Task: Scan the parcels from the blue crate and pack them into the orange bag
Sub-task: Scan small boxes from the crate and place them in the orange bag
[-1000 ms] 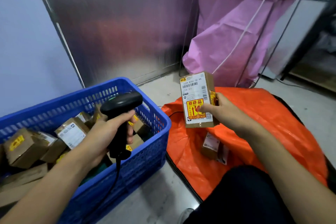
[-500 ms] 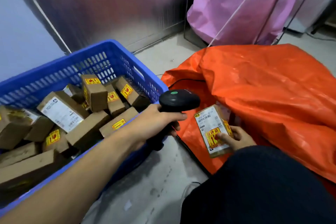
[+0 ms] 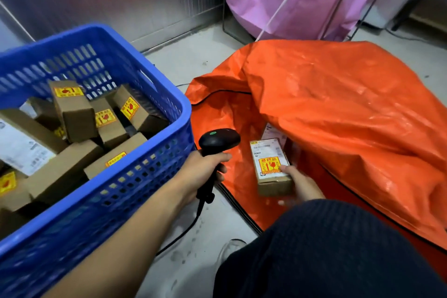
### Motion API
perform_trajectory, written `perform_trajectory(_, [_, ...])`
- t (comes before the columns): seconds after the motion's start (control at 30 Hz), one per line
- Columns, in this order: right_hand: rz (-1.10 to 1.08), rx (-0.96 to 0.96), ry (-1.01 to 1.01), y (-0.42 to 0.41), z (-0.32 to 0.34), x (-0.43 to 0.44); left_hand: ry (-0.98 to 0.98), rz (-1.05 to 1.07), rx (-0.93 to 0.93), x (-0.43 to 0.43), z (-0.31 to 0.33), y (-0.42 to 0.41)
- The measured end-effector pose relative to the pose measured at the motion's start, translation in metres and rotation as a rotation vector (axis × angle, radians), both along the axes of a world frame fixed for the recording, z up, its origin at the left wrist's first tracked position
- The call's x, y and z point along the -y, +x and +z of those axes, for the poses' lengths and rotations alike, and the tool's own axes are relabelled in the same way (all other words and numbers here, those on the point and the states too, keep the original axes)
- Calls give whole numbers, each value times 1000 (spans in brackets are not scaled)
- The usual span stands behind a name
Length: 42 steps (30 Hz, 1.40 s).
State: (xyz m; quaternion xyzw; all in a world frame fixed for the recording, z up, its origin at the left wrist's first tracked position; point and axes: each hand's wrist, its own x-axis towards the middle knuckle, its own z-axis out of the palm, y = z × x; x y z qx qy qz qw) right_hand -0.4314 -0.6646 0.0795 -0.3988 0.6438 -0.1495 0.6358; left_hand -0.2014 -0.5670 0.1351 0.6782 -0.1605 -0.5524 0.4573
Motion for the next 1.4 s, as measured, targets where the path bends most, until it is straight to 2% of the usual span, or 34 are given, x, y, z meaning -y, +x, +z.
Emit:
perform_trajectory(0.2, [151, 44, -137, 60, 5, 26, -14, 7, 1, -3, 5, 10])
perform_trajectory(0.3, [151, 49, -126, 81, -2, 46, -37, -38, 1, -5, 18, 14])
perform_trajectory(0.43, [380, -193, -174, 93, -14, 45, -64, -88, -33, -12, 36, 13])
perform_trajectory(0.53, [552, -261, -237, 94, -5, 35, -80, -121, -25, -20, 42, 12])
perform_trajectory(0.7, [675, -248, -312, 95, 49, 30, -124, -97, -31, -40, 58, 12])
perform_trajectory(0.97, [772, -196, -505, 120, 170, 13, -236, -118, 68, -75, 138, 21])
perform_trajectory(1.2, [859, -233, -665, 167, 255, -21, -296, 76, 247, -143, 198, 89])
perform_trajectory(1.4, [1020, -255, -787, 237, 274, -61, -333, 271, 335, -204, 233, 140])
